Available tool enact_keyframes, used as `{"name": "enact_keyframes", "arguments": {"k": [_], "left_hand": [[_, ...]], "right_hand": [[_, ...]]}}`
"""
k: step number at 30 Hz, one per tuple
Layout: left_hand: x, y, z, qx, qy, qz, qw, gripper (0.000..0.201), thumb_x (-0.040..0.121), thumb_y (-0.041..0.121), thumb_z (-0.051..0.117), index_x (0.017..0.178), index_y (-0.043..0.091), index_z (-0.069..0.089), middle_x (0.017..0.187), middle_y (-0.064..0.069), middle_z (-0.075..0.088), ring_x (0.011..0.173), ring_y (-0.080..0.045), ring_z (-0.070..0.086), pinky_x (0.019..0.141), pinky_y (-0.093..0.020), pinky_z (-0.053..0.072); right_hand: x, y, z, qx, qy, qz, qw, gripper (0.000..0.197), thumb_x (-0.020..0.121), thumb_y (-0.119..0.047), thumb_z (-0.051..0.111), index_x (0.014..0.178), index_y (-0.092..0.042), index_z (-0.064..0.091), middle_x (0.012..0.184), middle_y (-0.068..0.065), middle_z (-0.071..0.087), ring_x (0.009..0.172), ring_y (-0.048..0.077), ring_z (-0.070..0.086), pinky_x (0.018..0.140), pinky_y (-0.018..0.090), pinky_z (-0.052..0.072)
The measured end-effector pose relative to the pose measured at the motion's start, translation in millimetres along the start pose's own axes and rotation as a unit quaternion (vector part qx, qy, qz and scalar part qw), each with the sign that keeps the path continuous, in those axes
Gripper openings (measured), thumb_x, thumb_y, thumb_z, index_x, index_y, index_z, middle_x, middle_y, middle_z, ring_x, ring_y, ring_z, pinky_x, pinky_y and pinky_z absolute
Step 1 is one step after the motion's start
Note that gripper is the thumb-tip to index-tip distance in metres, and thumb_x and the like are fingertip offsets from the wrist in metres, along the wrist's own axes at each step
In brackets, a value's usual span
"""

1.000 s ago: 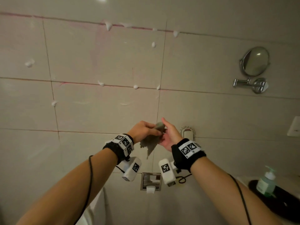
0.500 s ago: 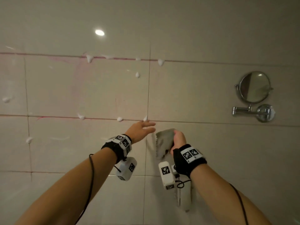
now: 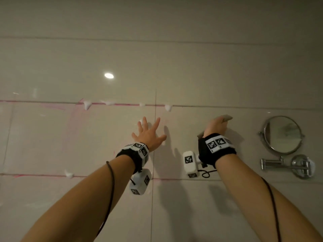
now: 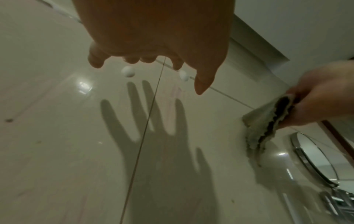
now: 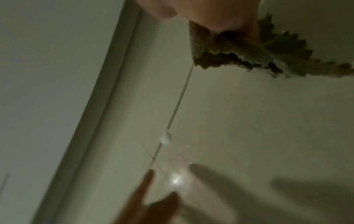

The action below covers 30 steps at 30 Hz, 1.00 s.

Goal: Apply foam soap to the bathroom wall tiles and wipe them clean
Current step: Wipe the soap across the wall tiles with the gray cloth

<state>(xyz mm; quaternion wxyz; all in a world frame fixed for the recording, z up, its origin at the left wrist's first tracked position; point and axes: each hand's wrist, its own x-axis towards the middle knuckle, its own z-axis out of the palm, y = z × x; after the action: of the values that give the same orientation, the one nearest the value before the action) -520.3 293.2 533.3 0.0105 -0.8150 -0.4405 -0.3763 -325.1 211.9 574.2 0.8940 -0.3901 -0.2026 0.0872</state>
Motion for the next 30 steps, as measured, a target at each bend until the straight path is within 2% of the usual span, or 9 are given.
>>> {"name": "enact_keyframes", "arguments": {"k": [3, 5, 7, 9, 11, 15, 18, 24, 30], "left_hand": [[19.6, -4.3, -7.8, 0.025, 0.019, -0.007, 0.999, 0.092, 0.092, 0.064, 0.053, 0.155, 0.047, -0.011, 0.161, -0.009, -0.034, 0.15, -0.036, -0.024, 0.117, -0.068, 0.002], [31.6, -12.8, -14.3, 0.043, 0.036, -0.01, 0.998, 0.1, 0.087, 0.069, 0.056, 0.155, 0.046, -0.015, 0.16, -0.008, -0.037, 0.15, -0.036, -0.026, 0.117, -0.068, 0.001], [43.6, -25.6, -20.2, 0.066, 0.048, -0.009, 0.997, 0.108, 0.083, 0.074, 0.057, 0.154, 0.045, -0.019, 0.159, -0.008, -0.038, 0.149, -0.037, -0.026, 0.117, -0.069, 0.002], [52.6, -41.5, -23.9, 0.082, 0.052, 0.001, 0.995, 0.111, 0.081, 0.077, 0.057, 0.153, 0.044, -0.021, 0.159, -0.008, -0.038, 0.149, -0.038, -0.026, 0.117, -0.07, 0.001], [57.4, -59.7, -25.4, 0.094, 0.054, 0.013, 0.994, 0.11, 0.081, 0.078, 0.054, 0.154, 0.044, -0.021, 0.16, -0.006, -0.037, 0.149, -0.036, -0.026, 0.116, -0.071, -0.001], [61.5, -91.0, -23.1, 0.142, 0.083, 0.059, 0.985, 0.092, 0.09, 0.078, 0.035, 0.156, 0.04, -0.017, 0.161, -0.002, -0.034, 0.15, -0.031, -0.026, 0.115, -0.071, -0.004], [65.3, -108.8, -26.8, 0.151, 0.131, 0.092, 0.976, 0.076, 0.096, 0.071, 0.024, 0.158, 0.041, -0.009, 0.165, 0.006, -0.025, 0.154, -0.022, -0.017, 0.116, -0.069, -0.004], [64.7, -137.1, -40.5, 0.16, 0.178, 0.14, 0.961, 0.062, 0.103, 0.053, 0.025, 0.16, 0.037, 0.007, 0.169, 0.009, -0.003, 0.155, -0.014, 0.0, 0.121, -0.062, 0.002], [57.9, -155.1, -38.4, 0.147, 0.198, 0.155, 0.957, 0.061, 0.101, 0.048, 0.019, 0.16, 0.034, 0.015, 0.169, 0.006, 0.008, 0.156, -0.018, 0.008, 0.122, -0.059, 0.007]], "right_hand": [[14.1, 15.7, 23.5, -0.107, -0.053, -0.11, 0.987, 0.063, 0.105, -0.046, 0.018, 0.155, -0.009, 0.024, 0.156, 0.019, 0.033, 0.141, 0.037, 0.035, 0.117, 0.044, 0.027], [16.8, 26.5, 38.5, -0.198, -0.094, -0.159, 0.963, 0.059, 0.107, -0.04, 0.021, 0.156, -0.009, 0.017, 0.163, 0.012, 0.02, 0.15, 0.03, 0.019, 0.121, 0.046, 0.012], [19.3, 42.8, 53.8, -0.285, -0.124, -0.212, 0.927, 0.058, 0.107, -0.036, 0.021, 0.158, -0.011, 0.008, 0.166, 0.006, 0.007, 0.153, 0.02, 0.003, 0.121, 0.044, -0.001], [17.5, 58.9, 64.0, -0.38, -0.137, -0.276, 0.872, 0.057, 0.106, -0.034, 0.016, 0.158, -0.016, 0.001, 0.166, 0.003, -0.003, 0.152, 0.017, -0.005, 0.121, 0.043, -0.005], [16.0, 67.4, 74.7, -0.439, -0.137, -0.326, 0.826, 0.057, 0.105, -0.037, 0.012, 0.158, -0.023, 0.0, 0.166, 0.001, -0.007, 0.152, 0.018, -0.009, 0.121, 0.044, -0.006], [6.2, 75.2, 94.7, -0.487, -0.142, -0.379, 0.774, 0.055, 0.105, -0.041, 0.01, 0.157, -0.029, -0.004, 0.165, -0.004, -0.012, 0.151, 0.014, -0.011, 0.12, 0.04, -0.009], [-6.9, 79.0, 118.9, -0.511, -0.14, -0.42, 0.737, 0.055, 0.104, -0.041, 0.009, 0.156, -0.03, -0.007, 0.165, -0.005, -0.014, 0.151, 0.013, -0.013, 0.121, 0.041, -0.009], [-53.0, 98.1, 165.7, -0.531, -0.166, -0.508, 0.657, 0.055, 0.105, -0.042, 0.018, 0.158, -0.032, 0.005, 0.166, -0.006, -0.005, 0.152, 0.015, -0.006, 0.121, 0.043, -0.003], [-83.7, 142.0, 127.6, -0.549, -0.226, -0.517, 0.616, 0.058, 0.101, -0.046, 0.012, 0.157, -0.034, 0.008, 0.166, -0.006, -0.003, 0.152, 0.019, 0.001, 0.119, 0.046, 0.0]]}}
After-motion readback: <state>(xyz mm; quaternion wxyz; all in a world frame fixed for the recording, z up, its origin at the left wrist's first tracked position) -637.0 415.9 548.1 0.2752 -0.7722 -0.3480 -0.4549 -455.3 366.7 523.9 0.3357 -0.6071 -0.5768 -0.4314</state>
